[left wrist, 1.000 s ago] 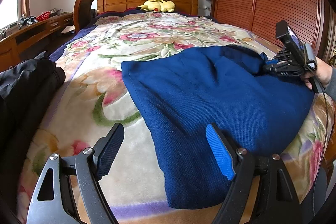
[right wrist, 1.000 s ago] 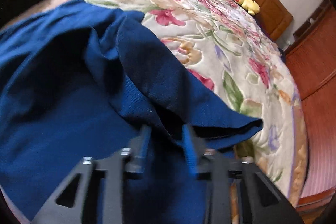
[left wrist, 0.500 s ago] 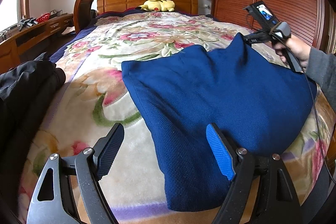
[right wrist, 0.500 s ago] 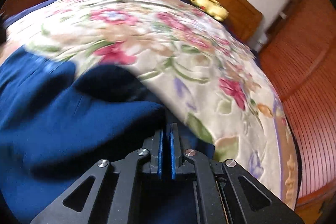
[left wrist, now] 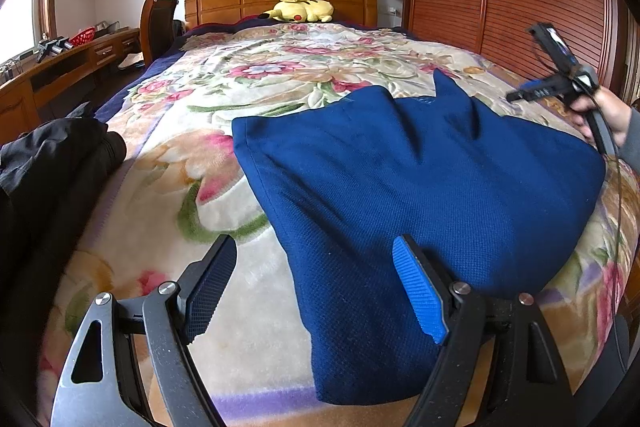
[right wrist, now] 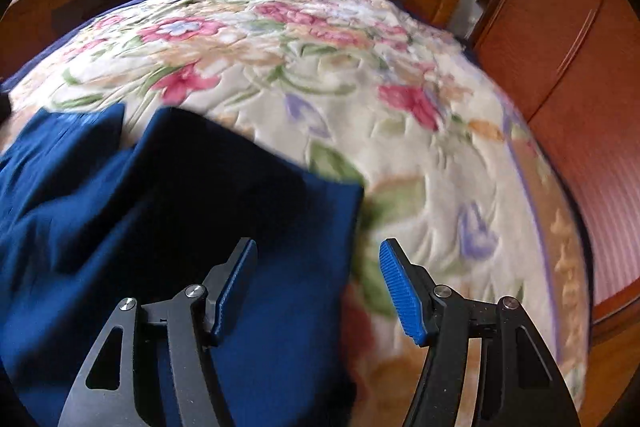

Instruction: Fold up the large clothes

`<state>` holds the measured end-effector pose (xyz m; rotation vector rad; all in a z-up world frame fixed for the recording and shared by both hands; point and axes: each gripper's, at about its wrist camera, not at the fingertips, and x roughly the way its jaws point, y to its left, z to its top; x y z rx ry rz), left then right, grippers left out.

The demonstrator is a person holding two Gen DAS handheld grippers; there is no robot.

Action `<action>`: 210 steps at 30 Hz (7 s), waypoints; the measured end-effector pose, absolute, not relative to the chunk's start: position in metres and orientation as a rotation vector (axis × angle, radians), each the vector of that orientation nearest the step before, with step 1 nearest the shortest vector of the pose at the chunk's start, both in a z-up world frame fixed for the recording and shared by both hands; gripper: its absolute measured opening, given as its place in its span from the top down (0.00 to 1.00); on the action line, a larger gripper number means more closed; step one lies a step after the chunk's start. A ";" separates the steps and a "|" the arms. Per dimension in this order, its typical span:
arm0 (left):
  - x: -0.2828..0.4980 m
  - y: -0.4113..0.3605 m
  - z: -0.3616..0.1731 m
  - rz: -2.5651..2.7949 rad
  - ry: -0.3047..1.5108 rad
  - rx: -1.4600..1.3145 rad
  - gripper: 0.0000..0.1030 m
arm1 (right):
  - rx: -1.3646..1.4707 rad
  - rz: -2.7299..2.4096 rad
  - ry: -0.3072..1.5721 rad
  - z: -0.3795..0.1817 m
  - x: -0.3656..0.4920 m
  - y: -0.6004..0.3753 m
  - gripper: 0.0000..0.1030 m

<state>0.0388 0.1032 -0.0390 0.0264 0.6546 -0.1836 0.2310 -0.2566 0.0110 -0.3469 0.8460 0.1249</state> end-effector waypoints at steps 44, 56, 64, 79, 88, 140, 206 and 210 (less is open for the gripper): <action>0.034 0.102 -0.041 -0.168 0.646 0.036 0.21 | -0.197 0.141 0.762 0.038 0.101 -0.303 0.41; 0.031 0.103 -0.041 -0.160 0.641 0.034 0.21 | -0.197 0.197 0.801 0.017 0.041 -0.307 0.41; 0.017 0.107 -0.039 -0.172 0.632 0.007 0.21 | -0.088 0.180 0.832 -0.003 0.043 -0.313 0.34; -0.010 0.109 -0.042 -0.203 0.623 -0.039 0.34 | 0.008 0.179 0.854 -0.031 0.058 -0.305 0.24; -0.009 0.088 -0.041 -0.234 0.639 -0.026 0.79 | -0.039 0.222 0.796 -0.032 0.049 -0.298 0.65; -0.100 0.084 -0.032 -0.163 0.603 -0.031 0.89 | -0.178 0.421 0.592 0.002 -0.076 -0.202 0.41; -0.063 -0.201 0.077 -0.772 0.564 0.123 0.71 | -0.046 0.116 0.533 -0.014 -0.164 -0.333 0.41; -0.075 -0.173 0.093 -0.724 0.498 0.117 0.50 | -0.050 0.130 0.509 -0.005 -0.167 -0.325 0.41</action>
